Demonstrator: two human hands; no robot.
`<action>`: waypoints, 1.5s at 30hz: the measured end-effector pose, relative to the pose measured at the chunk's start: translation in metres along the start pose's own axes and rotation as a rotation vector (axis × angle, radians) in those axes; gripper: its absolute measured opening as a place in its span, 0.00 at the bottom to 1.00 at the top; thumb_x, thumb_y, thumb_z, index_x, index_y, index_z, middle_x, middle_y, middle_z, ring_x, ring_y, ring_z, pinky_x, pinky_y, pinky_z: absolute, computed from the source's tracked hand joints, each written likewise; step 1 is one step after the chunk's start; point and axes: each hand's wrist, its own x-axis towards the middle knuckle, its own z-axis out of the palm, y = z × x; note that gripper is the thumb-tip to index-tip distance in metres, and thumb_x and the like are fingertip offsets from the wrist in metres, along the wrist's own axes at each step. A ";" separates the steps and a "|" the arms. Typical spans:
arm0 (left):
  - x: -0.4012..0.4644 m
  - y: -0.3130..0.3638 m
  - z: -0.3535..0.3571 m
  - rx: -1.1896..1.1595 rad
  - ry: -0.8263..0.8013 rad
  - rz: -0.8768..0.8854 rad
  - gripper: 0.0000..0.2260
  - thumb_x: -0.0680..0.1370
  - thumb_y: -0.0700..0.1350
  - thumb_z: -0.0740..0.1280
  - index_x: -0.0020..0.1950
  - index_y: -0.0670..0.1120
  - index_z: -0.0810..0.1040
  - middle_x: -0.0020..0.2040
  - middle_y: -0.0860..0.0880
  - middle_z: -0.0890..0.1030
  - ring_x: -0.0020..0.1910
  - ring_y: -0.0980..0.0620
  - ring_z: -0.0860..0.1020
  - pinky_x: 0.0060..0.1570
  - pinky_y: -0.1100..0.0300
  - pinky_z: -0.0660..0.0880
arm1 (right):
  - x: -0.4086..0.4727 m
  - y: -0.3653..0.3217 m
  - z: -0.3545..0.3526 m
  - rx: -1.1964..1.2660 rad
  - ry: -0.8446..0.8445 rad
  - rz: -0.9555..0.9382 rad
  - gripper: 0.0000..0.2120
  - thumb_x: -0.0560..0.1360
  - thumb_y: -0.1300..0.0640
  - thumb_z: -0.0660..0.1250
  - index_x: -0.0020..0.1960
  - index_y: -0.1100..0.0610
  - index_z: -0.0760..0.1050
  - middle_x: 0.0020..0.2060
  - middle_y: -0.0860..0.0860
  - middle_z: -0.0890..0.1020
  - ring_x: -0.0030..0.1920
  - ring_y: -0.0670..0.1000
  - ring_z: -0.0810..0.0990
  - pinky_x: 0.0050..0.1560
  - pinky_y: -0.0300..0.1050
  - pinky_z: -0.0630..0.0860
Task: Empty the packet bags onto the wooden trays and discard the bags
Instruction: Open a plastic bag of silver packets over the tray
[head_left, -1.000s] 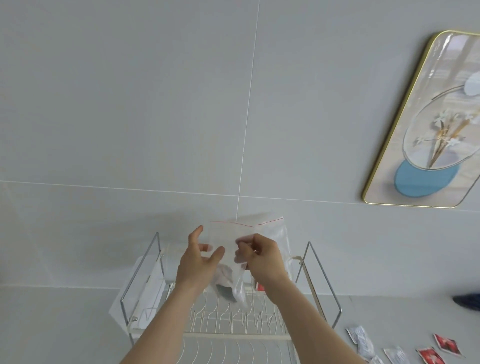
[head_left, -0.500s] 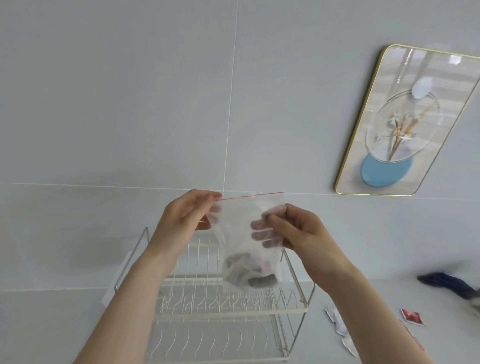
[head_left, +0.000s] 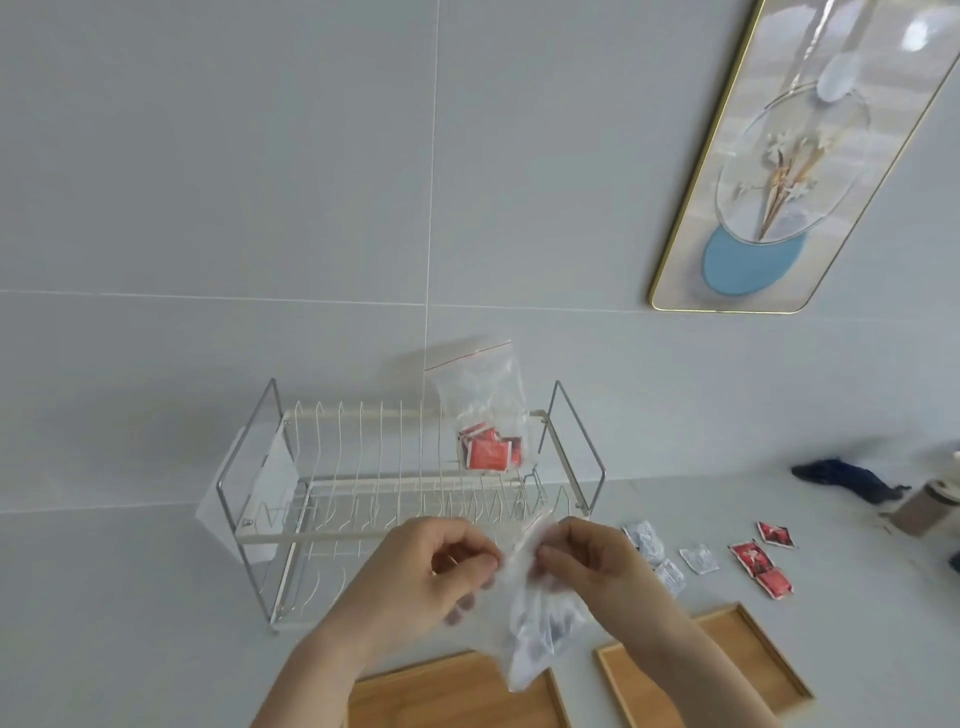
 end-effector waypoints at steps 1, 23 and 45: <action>-0.003 -0.007 0.006 -0.015 0.012 -0.023 0.05 0.78 0.41 0.70 0.45 0.48 0.85 0.37 0.50 0.84 0.33 0.55 0.80 0.36 0.58 0.80 | -0.002 0.010 0.005 -0.020 0.044 0.028 0.06 0.78 0.67 0.67 0.46 0.62 0.82 0.37 0.49 0.86 0.40 0.47 0.83 0.43 0.35 0.77; -0.022 -0.094 0.070 -0.492 0.295 -0.468 0.08 0.76 0.40 0.70 0.36 0.45 0.84 0.32 0.45 0.81 0.34 0.46 0.79 0.35 0.55 0.76 | -0.031 0.071 0.082 0.325 0.124 0.422 0.07 0.78 0.63 0.69 0.44 0.64 0.84 0.39 0.60 0.89 0.42 0.56 0.89 0.38 0.45 0.81; -0.033 -0.119 0.042 0.285 0.330 -0.031 0.43 0.68 0.29 0.67 0.70 0.70 0.63 0.68 0.70 0.69 0.70 0.67 0.67 0.70 0.63 0.66 | -0.020 0.030 0.022 0.007 -0.073 0.167 0.08 0.82 0.66 0.57 0.44 0.63 0.70 0.43 0.60 0.88 0.48 0.63 0.86 0.52 0.61 0.83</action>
